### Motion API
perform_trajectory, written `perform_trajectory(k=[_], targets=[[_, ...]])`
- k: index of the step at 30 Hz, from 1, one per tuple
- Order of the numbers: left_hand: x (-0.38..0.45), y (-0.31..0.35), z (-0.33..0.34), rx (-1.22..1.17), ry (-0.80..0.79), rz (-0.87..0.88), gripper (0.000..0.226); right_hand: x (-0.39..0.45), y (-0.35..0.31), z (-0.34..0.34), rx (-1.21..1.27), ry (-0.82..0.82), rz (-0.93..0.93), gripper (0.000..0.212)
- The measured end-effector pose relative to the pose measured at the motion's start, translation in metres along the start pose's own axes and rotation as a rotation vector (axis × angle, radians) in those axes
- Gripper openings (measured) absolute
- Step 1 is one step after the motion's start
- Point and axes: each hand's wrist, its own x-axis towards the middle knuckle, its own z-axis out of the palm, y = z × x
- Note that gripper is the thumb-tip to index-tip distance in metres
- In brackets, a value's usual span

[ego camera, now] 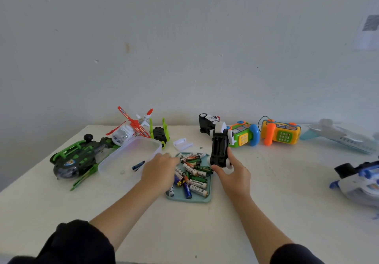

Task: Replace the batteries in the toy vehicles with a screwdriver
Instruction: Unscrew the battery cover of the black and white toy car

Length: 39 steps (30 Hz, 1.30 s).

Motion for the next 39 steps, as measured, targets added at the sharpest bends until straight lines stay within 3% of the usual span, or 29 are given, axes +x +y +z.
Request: perform_trajectory(k=[3,6,8,10,13,16,21,30,36,39], targets=[[0.003,0.013,-0.001,-0.087,-0.111,0.284,0.04,0.0,-0.001,-0.001,0.01,0.004,0.009,0.071],[0.006,0.019,0.004,-0.028,-0.128,0.33,0.028,0.0,0.0,-0.002,0.032,0.009,0.016,0.07],[0.009,0.02,0.003,-0.14,-0.071,0.319,0.017,0.0,0.0,-0.002,0.043,0.015,0.016,0.07],[0.011,0.027,-0.003,-0.436,0.039,0.253,0.009,0.0,0.001,-0.002,0.053,0.023,0.021,0.069],[0.019,0.048,-0.013,-0.872,0.187,0.132,0.015,0.0,0.002,-0.001,0.044,0.019,0.017,0.065],[0.035,0.072,-0.016,-1.028,0.304,0.042,0.02,0.001,0.004,0.0,0.041,0.01,-0.011,0.065],[0.052,0.09,-0.012,-1.035,0.43,0.013,0.032,0.003,0.009,0.0,0.022,0.02,-0.022,0.065],[0.06,0.089,0.003,-0.895,0.391,0.053,0.009,0.005,0.017,0.008,-0.019,-0.015,-0.033,0.064],[0.065,0.08,0.013,-0.761,0.425,0.114,0.019,0.006,0.017,0.01,-0.031,-0.036,-0.048,0.068],[0.06,0.074,0.015,-0.6,0.388,0.253,0.032,0.005,0.017,0.009,-0.02,-0.024,-0.042,0.073]])
